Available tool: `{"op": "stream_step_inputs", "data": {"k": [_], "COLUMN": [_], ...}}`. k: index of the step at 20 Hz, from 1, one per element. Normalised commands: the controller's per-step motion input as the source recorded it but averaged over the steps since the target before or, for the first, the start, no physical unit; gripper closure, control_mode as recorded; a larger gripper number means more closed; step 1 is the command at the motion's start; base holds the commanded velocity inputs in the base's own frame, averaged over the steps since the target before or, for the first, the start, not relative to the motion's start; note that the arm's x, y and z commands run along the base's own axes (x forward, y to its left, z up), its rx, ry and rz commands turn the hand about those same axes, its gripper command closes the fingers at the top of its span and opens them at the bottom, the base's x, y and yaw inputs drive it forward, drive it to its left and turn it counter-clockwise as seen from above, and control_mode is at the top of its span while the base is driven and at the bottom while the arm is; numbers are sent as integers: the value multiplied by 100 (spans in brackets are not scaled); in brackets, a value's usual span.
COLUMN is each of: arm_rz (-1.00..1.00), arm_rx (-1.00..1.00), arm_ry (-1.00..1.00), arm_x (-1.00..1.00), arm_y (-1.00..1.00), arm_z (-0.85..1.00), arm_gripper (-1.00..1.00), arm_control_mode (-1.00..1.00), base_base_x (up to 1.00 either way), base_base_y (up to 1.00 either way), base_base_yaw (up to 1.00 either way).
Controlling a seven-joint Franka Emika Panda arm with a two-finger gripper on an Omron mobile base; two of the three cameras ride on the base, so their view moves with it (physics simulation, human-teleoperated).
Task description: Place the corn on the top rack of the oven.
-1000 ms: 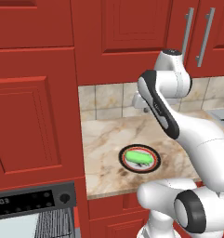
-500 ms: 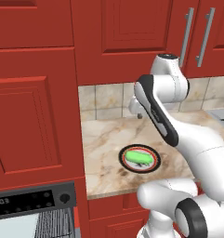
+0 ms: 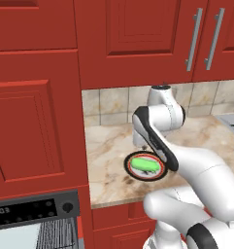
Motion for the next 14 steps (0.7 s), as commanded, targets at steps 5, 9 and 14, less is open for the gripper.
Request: {"op": "stream_step_inputs", "data": {"k": [5, 9, 14], "arm_rz": [35, 35, 34], "arm_rx": [-19, -5, 0], "arm_ry": [8, 1, 5], "arm_x": [25, 37, 19], "arm_y": [-14, -46, -3], "arm_z": [-79, -37, -33], "arm_gripper": [-100, -100, -100], "arm_control_mode": [-100, -100, -100], "base_base_x": [0, 0, 0], "base_base_y": [0, 0, 0], "base_base_yaw": [0, 0, 0]}}
